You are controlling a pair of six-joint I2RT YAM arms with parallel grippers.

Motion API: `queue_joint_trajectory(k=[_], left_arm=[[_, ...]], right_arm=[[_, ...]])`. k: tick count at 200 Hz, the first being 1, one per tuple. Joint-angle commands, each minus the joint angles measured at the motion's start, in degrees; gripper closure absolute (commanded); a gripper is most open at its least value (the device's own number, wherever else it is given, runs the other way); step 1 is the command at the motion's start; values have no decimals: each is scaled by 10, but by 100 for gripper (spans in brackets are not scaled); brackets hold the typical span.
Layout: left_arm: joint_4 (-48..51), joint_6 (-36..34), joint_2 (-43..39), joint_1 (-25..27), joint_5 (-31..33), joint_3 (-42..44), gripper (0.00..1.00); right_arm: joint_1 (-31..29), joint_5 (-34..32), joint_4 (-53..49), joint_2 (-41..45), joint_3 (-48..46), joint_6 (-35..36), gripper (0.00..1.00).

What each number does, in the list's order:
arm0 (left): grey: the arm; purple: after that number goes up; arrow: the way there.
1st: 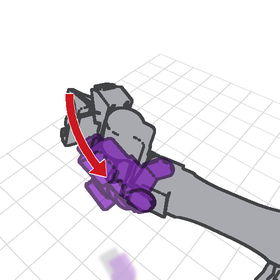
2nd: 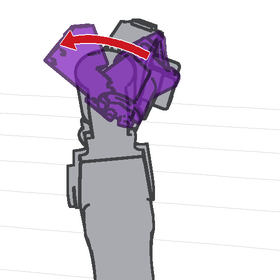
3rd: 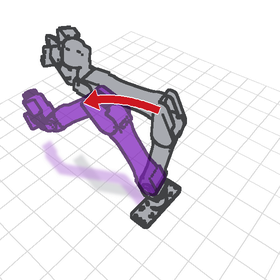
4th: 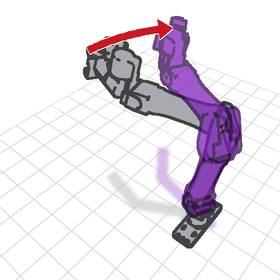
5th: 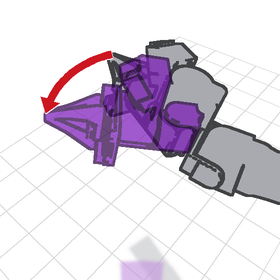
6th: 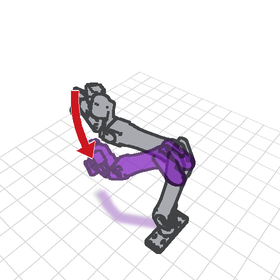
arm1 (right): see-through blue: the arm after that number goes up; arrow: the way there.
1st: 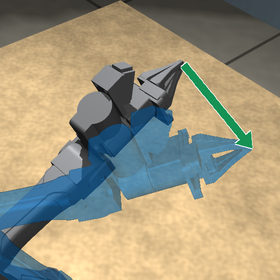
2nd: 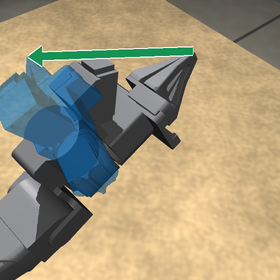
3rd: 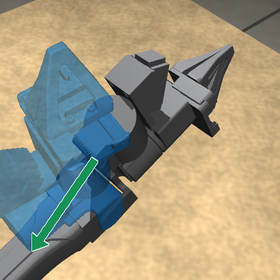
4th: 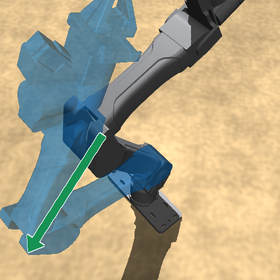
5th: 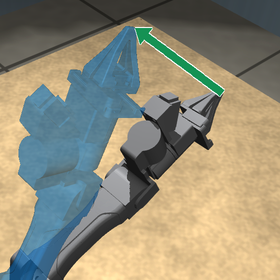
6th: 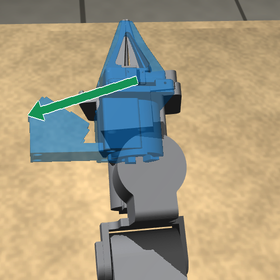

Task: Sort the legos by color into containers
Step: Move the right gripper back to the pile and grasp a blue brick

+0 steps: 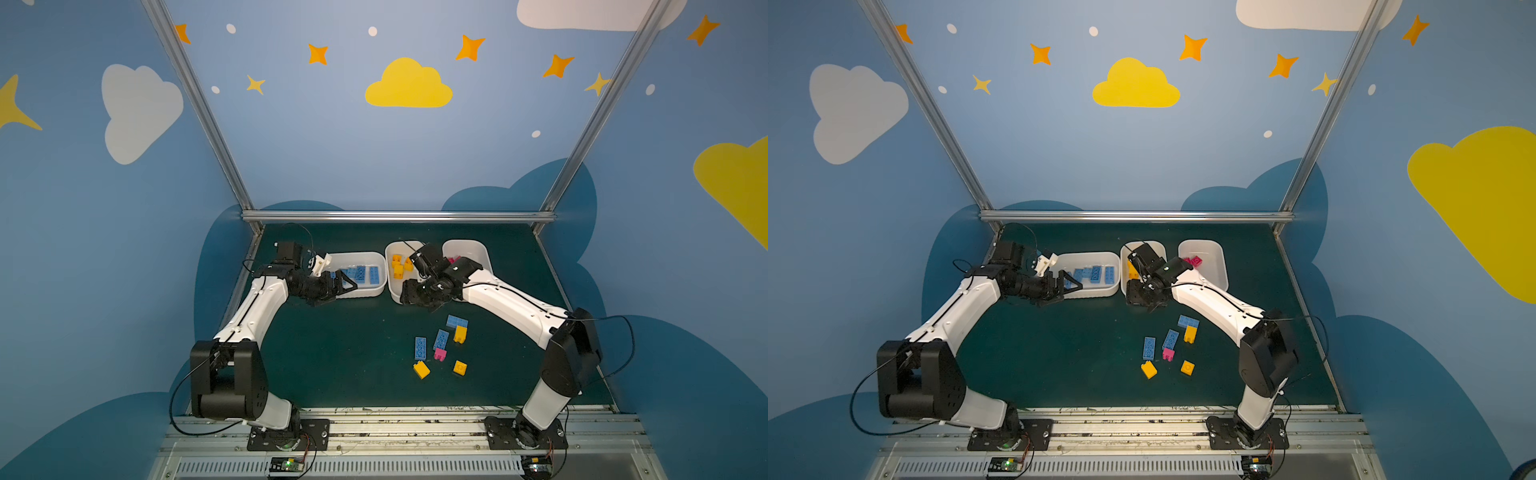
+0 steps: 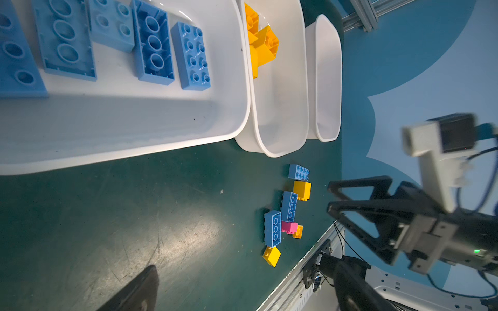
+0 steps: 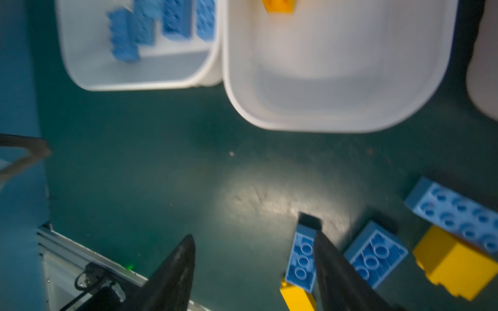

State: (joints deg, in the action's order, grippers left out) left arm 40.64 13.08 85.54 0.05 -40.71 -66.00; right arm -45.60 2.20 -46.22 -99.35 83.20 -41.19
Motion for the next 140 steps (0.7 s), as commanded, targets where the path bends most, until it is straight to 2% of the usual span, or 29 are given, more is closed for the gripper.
queue_joint_trajectory(k=[1, 28, 56, 111, 140], left_arm=[[3, -9, 5, -1, -12, -1, 0], [-4, -2, 3, -1, -13, 6, 0], [-16, 4, -5, -1, -13, 16, 0], [-34, 11, -19, 2, -12, 40, 0], [-33, 5, -19, 2, -11, 44, 0]], right_arm=[[-13, -3, -44, 10, -43, -52, 31], [-24, 15, -11, 4, -97, -85, 31], [-38, 17, -3, -15, -114, -92, 34], [-52, 22, 13, -76, -120, -99, 43], [-55, 21, 18, -100, -125, -98, 52]])
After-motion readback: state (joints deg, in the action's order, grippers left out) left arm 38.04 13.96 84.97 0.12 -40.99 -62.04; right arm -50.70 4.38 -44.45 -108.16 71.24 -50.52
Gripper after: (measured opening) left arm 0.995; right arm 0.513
